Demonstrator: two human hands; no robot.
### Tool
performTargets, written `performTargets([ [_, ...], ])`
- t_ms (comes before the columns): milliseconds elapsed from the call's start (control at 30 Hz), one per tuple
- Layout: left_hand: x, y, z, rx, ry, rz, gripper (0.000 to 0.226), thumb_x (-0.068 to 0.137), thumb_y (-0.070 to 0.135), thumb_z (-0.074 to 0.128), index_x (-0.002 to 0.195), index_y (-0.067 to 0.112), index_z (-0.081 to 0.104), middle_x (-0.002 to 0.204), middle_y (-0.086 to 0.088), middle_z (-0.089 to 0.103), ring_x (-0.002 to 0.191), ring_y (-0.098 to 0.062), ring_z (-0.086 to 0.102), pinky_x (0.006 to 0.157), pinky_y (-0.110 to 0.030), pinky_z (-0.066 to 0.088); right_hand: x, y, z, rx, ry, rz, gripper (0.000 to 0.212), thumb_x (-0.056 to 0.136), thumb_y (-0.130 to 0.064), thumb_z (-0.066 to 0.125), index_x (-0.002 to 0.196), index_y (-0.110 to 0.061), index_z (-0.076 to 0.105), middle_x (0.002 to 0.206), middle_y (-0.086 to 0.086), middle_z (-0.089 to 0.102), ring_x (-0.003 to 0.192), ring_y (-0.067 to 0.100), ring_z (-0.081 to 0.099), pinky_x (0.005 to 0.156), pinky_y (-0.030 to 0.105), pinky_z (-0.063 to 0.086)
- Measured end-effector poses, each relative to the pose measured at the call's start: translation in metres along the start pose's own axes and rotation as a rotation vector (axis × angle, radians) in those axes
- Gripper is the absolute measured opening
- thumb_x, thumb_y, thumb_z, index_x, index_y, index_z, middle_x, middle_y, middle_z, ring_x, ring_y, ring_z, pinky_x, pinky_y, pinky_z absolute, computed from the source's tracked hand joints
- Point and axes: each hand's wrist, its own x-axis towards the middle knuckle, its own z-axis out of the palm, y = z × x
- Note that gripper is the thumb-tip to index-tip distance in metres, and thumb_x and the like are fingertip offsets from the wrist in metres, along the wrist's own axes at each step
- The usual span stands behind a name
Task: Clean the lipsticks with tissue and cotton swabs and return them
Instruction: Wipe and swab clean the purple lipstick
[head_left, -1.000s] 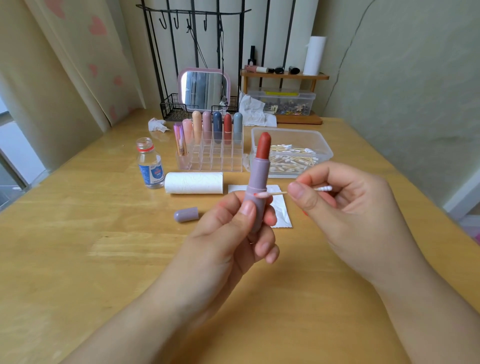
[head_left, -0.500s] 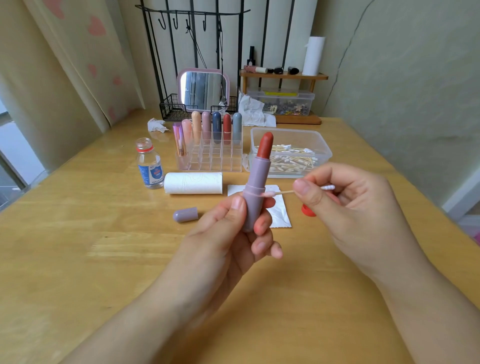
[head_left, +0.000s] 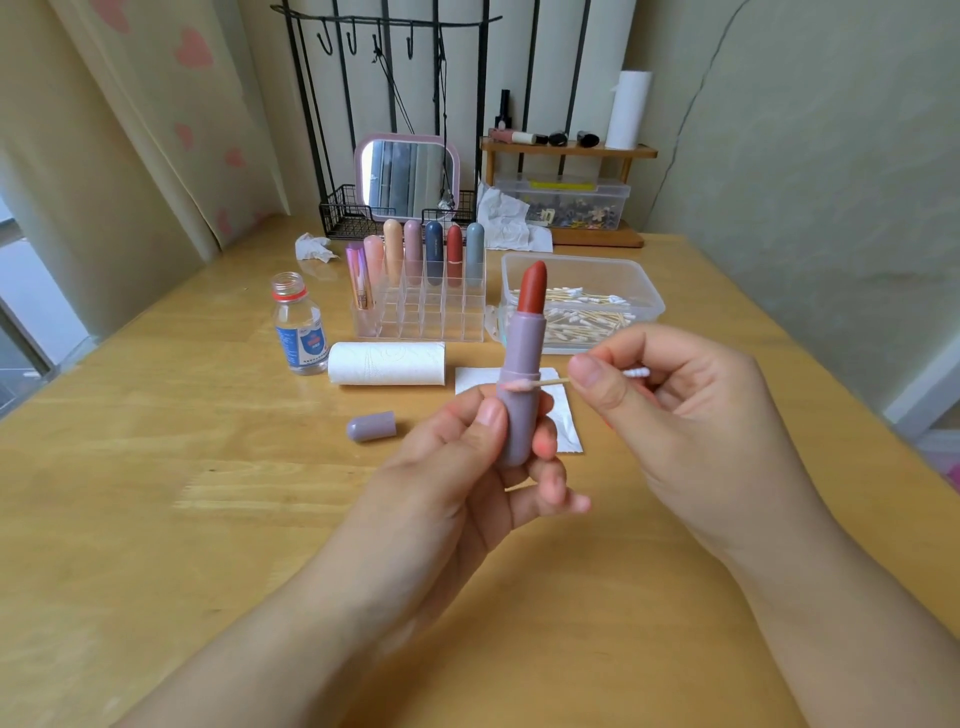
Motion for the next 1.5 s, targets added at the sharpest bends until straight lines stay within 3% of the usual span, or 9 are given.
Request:
performTargets([
  [67, 0.000, 0.000, 0.003, 0.018, 0.046, -0.001, 0.027, 0.088, 0.024, 0.051, 0.092, 0.007, 0.072, 0.072, -0.006, 0.056, 0.055, -0.016, 0.053, 0.066, -0.033, 0.054, -0.001, -0.001, 0.003, 0.013, -0.026, 0.005, 0.024, 0.074, -0.047, 0.066, 0.070, -0.023, 0.062, 0.059, 0.037, 0.041, 0.048, 0.041, 0.042, 0.046, 0.042, 0.039],
  [233, 0.000, 0.003, 0.005, -0.053, 0.060, 0.000, 0.032, 0.089, 0.024, 0.045, 0.091, 0.005, 0.071, 0.067, -0.005, 0.051, 0.048, -0.013, 0.044, 0.062, -0.032, 0.052, 0.001, -0.001, -0.007, -0.039, 0.049, -0.009, 0.024, 0.071, -0.047, 0.064, 0.067, -0.023, 0.062, 0.063, 0.034, 0.037, 0.052, 0.038, 0.035, 0.047, 0.037, 0.031],
  [500, 0.000, 0.001, -0.001, -0.129, -0.085, -0.074, 0.035, 0.083, 0.029, 0.068, 0.105, 0.002, 0.062, 0.074, -0.004, 0.049, 0.056, -0.014, 0.043, 0.067, -0.035, 0.051, -0.001, -0.002, 0.004, -0.007, -0.006, 0.007, 0.016, 0.078, -0.033, 0.066, 0.064, -0.026, 0.062, 0.058, 0.031, 0.032, 0.056, 0.036, 0.028, 0.050, 0.027, 0.030],
  [767, -0.001, 0.005, 0.001, -0.058, -0.033, -0.010, 0.018, 0.086, 0.010, 0.059, 0.100, 0.009, 0.048, 0.068, -0.001, 0.044, 0.052, -0.012, 0.043, 0.066, -0.032, 0.050, 0.000, 0.004, -0.006, -0.031, 0.065, 0.032, 0.028, 0.070, -0.050, 0.062, 0.068, -0.022, 0.063, 0.064, 0.036, 0.040, 0.053, 0.026, 0.035, 0.049, 0.031, 0.031],
  [867, -0.001, 0.005, -0.001, -0.083, -0.085, -0.009, 0.018, 0.088, 0.014, 0.061, 0.102, 0.007, 0.052, 0.073, -0.004, 0.050, 0.058, -0.016, 0.051, 0.070, -0.035, 0.052, 0.000, 0.006, -0.005, 0.012, 0.072, 0.022, 0.026, 0.071, -0.048, 0.063, 0.067, -0.022, 0.062, 0.055, 0.022, 0.037, 0.053, 0.028, 0.031, 0.047, 0.038, 0.029],
  [967, 0.000, 0.005, -0.003, -0.105, -0.111, -0.016, 0.022, 0.088, 0.021, 0.063, 0.104, 0.006, 0.062, 0.079, -0.006, 0.055, 0.063, -0.017, 0.055, 0.072, -0.036, 0.052, 0.001, 0.004, -0.003, 0.049, 0.066, 0.010, 0.021, 0.071, -0.046, 0.063, 0.067, -0.025, 0.064, 0.055, 0.003, 0.039, 0.053, 0.022, 0.030, 0.050, 0.031, 0.031],
  [1167, 0.001, 0.001, -0.006, -0.056, -0.095, -0.027, 0.029, 0.088, 0.029, 0.062, 0.103, 0.005, 0.067, 0.079, -0.004, 0.058, 0.063, -0.015, 0.055, 0.072, -0.035, 0.053, 0.000, -0.001, 0.000, 0.032, 0.042, 0.005, 0.025, 0.072, -0.046, 0.063, 0.066, -0.022, 0.062, 0.056, 0.023, 0.032, 0.056, 0.032, 0.028, 0.049, 0.032, 0.027],
  [1300, 0.001, 0.003, -0.006, -0.088, -0.101, -0.032, 0.028, 0.088, 0.027, 0.061, 0.103, 0.004, 0.066, 0.077, -0.004, 0.056, 0.060, -0.014, 0.053, 0.071, -0.035, 0.053, 0.001, 0.001, -0.005, 0.028, 0.071, 0.024, 0.021, 0.071, -0.046, 0.064, 0.068, -0.025, 0.065, 0.056, 0.022, 0.035, 0.054, 0.035, 0.030, 0.048, 0.042, 0.028],
  [1500, 0.001, 0.003, -0.005, -0.102, -0.106, -0.071, 0.027, 0.089, 0.027, 0.061, 0.101, 0.003, 0.065, 0.073, -0.003, 0.051, 0.055, -0.012, 0.047, 0.068, -0.034, 0.052, 0.002, 0.000, 0.002, 0.082, -0.004, 0.018, 0.015, 0.078, -0.031, 0.067, 0.065, -0.024, 0.064, 0.052, -0.002, 0.032, 0.051, 0.012, 0.027, 0.048, 0.020, 0.027],
])
